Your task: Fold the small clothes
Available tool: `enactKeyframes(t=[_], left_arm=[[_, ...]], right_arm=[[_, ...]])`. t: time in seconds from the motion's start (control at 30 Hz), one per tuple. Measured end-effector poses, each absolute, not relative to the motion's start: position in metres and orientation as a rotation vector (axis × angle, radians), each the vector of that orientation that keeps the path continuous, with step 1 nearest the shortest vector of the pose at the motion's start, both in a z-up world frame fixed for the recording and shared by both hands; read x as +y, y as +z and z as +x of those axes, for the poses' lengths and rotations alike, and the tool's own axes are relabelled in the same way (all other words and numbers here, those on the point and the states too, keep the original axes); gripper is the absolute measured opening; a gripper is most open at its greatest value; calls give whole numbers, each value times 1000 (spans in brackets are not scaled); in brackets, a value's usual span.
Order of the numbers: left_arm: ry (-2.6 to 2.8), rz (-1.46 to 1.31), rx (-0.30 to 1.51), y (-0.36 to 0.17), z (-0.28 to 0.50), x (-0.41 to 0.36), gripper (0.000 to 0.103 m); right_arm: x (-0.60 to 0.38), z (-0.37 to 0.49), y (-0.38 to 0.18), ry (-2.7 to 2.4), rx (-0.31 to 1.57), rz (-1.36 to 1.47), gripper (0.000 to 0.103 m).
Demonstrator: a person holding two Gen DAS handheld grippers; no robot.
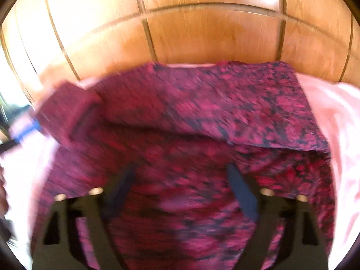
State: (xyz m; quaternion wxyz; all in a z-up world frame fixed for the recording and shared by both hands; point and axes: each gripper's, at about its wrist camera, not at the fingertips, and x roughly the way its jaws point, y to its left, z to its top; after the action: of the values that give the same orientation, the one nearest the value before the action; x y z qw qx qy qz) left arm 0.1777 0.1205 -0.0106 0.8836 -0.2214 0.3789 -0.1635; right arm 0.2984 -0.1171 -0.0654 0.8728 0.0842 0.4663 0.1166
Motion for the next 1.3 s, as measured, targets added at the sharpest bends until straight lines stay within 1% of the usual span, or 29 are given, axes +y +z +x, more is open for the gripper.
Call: enactKeyframes(t=[0.03, 0.13, 0.2, 0.27, 0.33, 0.37, 0.4, 0.43, 0.5, 0.57, 0.63, 0.8, 0.9, 1.1, 1.2, 1.3], left_arm=[[-326, -475, 787, -14, 171, 126, 80], [-289, -505, 796, -24, 156, 141, 77], [-264, -508, 804, -30, 148, 148, 72], [-255, -513, 809, -35, 142, 152, 71], [-244, -513, 813, -36, 139, 154, 71], [-239, -504, 815, -37, 137, 155, 71], [-231, -484, 813, -36, 135, 154, 70], [-220, -463, 813, -36, 135, 154, 69], [-162, -408, 820, -36, 137, 154, 69], [-133, -423, 830, -40, 141, 158, 70], [-68, -421, 848, -42, 149, 158, 69], [23, -443, 867, -43, 175, 151, 69], [22, -441, 872, -41, 189, 142, 69], [129, -419, 916, -51, 222, 135, 69], [172, -408, 947, -59, 232, 136, 69], [167, -376, 944, -60, 233, 133, 70]], right_arm=[[-116, 302, -60, 282, 971, 227, 73], [-95, 316, -46, 412, 970, 319, 63], [-70, 329, -46, 492, 1005, 344, 63], [-46, 338, -56, 527, 1062, 352, 60], [-22, 351, -71, 525, 1126, 341, 39], [-17, 356, -74, 512, 1143, 336, 22], [-14, 358, -72, 488, 1143, 332, 14], [-16, 357, -63, 476, 1110, 320, 10], [-22, 351, -35, 456, 998, 247, 9], [-33, 343, 0, 420, 871, 163, 9], [-50, 340, 27, 389, 783, 132, 8], [-94, 347, 58, 319, 693, 137, 7], [-117, 350, 64, 271, 664, 150, 4], [-165, 354, 68, 156, 632, 153, 4], [-191, 356, 53, 65, 655, 134, 4], [-221, 359, 22, 1, 749, 169, 4]])
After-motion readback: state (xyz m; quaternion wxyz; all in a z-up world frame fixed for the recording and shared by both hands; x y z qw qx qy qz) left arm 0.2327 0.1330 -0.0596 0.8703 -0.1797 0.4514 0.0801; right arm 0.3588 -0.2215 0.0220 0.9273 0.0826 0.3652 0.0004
